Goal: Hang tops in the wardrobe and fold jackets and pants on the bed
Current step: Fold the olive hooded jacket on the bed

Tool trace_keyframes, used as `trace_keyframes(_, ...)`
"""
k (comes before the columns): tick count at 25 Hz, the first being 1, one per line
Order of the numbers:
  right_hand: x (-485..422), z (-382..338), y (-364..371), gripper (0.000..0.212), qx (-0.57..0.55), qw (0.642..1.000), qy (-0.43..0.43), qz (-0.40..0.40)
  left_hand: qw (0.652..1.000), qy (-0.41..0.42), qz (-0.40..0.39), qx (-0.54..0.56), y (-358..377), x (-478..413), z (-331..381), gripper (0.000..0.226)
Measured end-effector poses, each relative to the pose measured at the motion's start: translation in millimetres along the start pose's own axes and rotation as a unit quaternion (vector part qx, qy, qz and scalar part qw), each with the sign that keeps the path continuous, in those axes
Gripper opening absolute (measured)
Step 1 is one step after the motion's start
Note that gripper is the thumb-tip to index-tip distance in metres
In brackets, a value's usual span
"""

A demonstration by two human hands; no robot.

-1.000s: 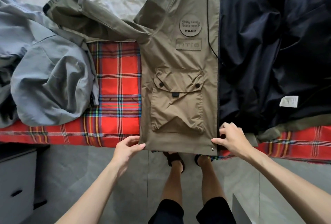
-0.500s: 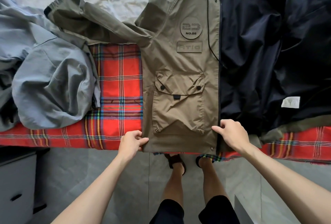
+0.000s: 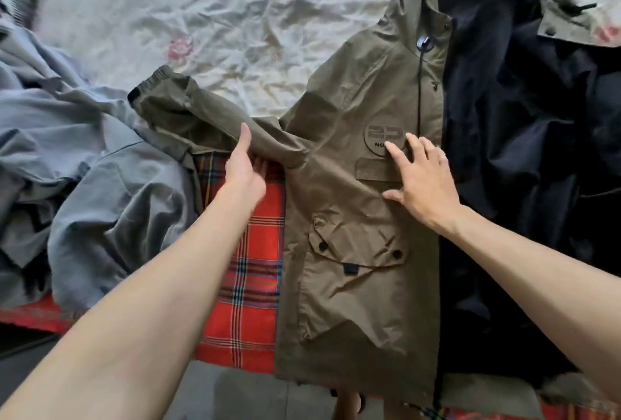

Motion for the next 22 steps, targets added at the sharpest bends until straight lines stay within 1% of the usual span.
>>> trace_keyframes(1,-5,2,14,0.1,0.042,0.999,-0.01,-0.027,1.0,-0.01,0.009,0.025,7,-14,8,0.064)
trace_keyframes(2,-7,4,24,0.104,0.065,0.997,-0.01,-0.041,1.0,-0.01,0.02,0.009,10,-20,16,0.057)
trace_keyframes(4,-12,0,26,0.106,0.1,0.993,0.001,-0.054,0.996,0.019,0.076,-0.033,7,-26,35,0.017)
trace_keyframes(5,-15,-6,18,0.101,0.116,0.992,-0.002,-0.055,0.995,0.038,0.093,-0.027,7,-23,42,0.005)
trace_keyframes(6,-23,-17,4,0.087,0.116,0.993,-0.017,-0.027,0.993,0.053,0.105,-0.013,8,-16,49,0.016)
trace_keyframes(7,-33,-33,-15,0.067,0.082,0.996,-0.041,0.014,0.992,0.068,0.1,0.018,10,-12,53,0.023)
trace_keyframes(8,-46,-53,-39,0.049,0.007,0.997,-0.059,0.051,0.993,0.074,0.085,0.047,10,-4,56,0.028)
trace_keyframes(9,-66,-77,-58,0.037,-0.089,0.991,-0.077,0.067,0.992,0.076,0.07,0.07,9,-1,56,0.031)
trace_keyframes(10,-87,-106,-76,0.03,-0.176,0.978,-0.093,0.058,0.993,0.072,0.05,0.078,9,3,55,0.035)
trace_keyframes(11,-113,-138,-87,0.03,-0.236,0.966,-0.106,0.017,0.994,0.065,0.033,0.076,10,7,53,0.038)
trace_keyframes(12,-135,-168,-93,0.034,-0.268,0.956,-0.114,-0.038,0.996,0.054,0.021,0.069,10,13,52,0.04)
trace_keyframes(13,-153,-193,-93,0.042,-0.296,0.941,-0.109,-0.119,0.996,0.043,-0.003,0.074,12,21,50,0.041)
trace_keyframes(14,-165,-212,-88,0.049,-0.326,0.917,-0.095,-0.21,0.996,0.031,-0.037,0.078,14,27,49,0.041)
trace_keyframes(15,-169,-226,-79,0.052,-0.364,0.876,-0.063,-0.311,0.994,0.018,-0.075,0.073,18,35,48,0.042)
trace_keyframes(16,-169,-235,-69,0.046,-0.392,0.826,-0.031,-0.404,0.993,0.005,-0.106,0.054,19,40,48,0.042)
trace_keyframes(17,-166,-238,-62,0.038,-0.405,0.788,-0.019,-0.464,0.991,-0.007,-0.127,0.035,22,46,49,0.041)
trace_keyframes(18,-164,-239,-58,0.032,-0.407,0.773,-0.026,-0.486,0.991,-0.015,-0.134,0.022,21,49,51,0.038)
trace_keyframes(19,-164,-241,-59,0.025,-0.418,0.774,-0.035,-0.474,0.99,-0.015,-0.134,0.027,16,51,55,0.034)
trace_keyframes(21,-165,-246,-74,0.008,-0.46,0.79,-0.06,-0.401,0.989,-0.012,-0.115,0.095,-3,50,71,0.02)
trace_keyframes(22,-162,-250,-89,0.011,-0.474,0.798,-0.089,-0.36,0.986,-0.008,-0.096,0.135,-16,44,83,0.012)
Point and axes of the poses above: each hand's wrist, its own x-axis away from the middle knuckle, its own y-axis out of the palm, z = x × y, the point moved 6 cm from there along -x, towards the middle knuckle, and after that the axes turned 6 degrees about y, right-handed, at the moved point
